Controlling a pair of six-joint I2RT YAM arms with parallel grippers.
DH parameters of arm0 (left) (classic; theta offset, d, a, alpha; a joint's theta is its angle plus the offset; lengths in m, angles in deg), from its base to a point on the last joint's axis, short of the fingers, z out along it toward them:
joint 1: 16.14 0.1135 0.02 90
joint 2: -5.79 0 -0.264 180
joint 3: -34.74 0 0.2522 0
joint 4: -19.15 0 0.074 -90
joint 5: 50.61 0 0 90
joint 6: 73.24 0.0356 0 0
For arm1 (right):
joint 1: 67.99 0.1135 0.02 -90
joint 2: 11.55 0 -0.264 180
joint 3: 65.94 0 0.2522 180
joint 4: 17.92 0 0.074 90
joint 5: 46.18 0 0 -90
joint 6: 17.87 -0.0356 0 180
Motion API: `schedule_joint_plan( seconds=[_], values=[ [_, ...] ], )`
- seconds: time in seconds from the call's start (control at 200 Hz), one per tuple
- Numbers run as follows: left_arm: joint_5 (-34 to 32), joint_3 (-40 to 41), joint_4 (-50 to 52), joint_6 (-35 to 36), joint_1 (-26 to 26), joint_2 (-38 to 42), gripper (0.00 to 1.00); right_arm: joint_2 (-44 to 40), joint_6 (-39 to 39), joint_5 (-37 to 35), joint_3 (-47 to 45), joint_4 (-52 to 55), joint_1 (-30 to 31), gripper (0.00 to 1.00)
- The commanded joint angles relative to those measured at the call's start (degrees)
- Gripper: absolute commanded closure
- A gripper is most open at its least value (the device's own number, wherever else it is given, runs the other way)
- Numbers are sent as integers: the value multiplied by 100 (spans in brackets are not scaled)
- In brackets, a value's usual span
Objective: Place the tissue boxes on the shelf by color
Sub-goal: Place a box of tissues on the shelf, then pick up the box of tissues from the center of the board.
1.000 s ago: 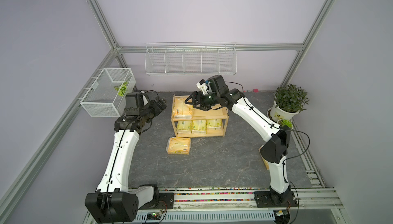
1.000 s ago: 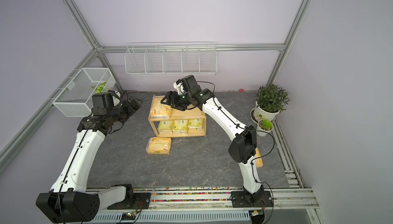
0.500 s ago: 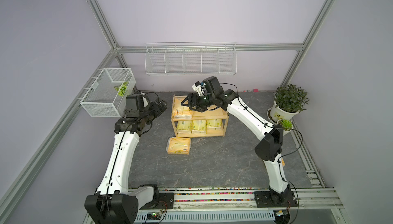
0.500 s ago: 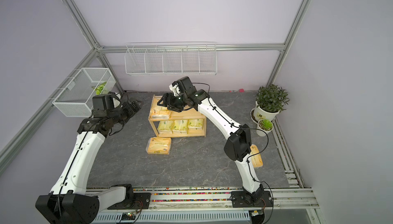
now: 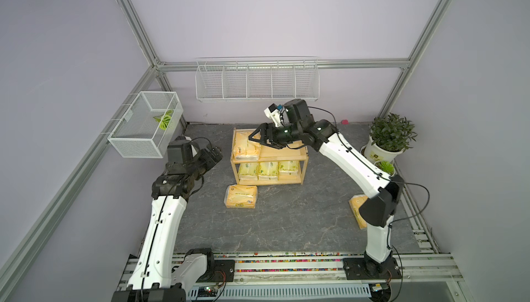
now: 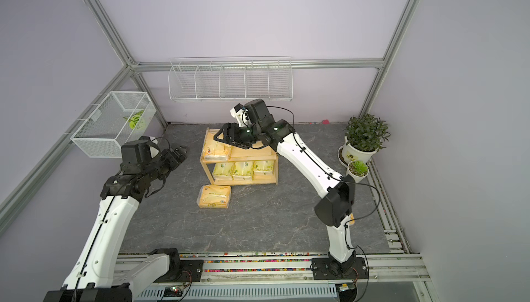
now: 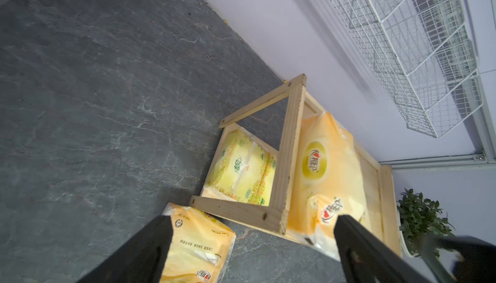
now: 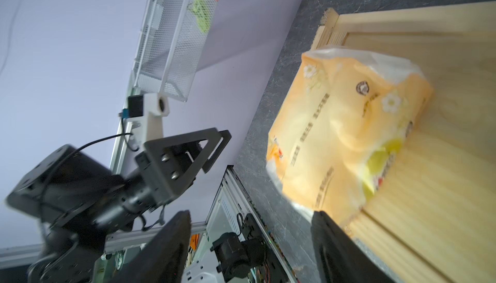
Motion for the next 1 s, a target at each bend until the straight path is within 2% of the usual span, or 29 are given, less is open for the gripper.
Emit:
schedule_joint_plan(
  seconds=[0.0, 0.2, 0.36, 0.49, 0.725, 0.995],
  values=[
    [-326, 401, 234, -177, 53, 411, 0, -872, 184, -70, -936, -395, 120, 24],
    [-246, 1477, 185, -670, 53, 1014, 0, -2304, 147, -801, -3384, -1173, 578, 24],
    [-68, 2214, 20, -917, 53, 1241, 0, -3291, -330, -1263, -5353, -2246, 822, 24],
    [-19, 2641, -231, -993, 53, 1223, 0, -3814, -710, -1481, -6506, -2668, 830, 24],
    [132, 3237, -1173, -1068, 53, 800, 0, -4279, -1114, -1821, -7807, -3346, 945, 24],
    [431, 3931, -2656, -1090, 52, 314, 0, -4634, -1204, -1994, -8290, -3356, 944, 24]
  ],
)
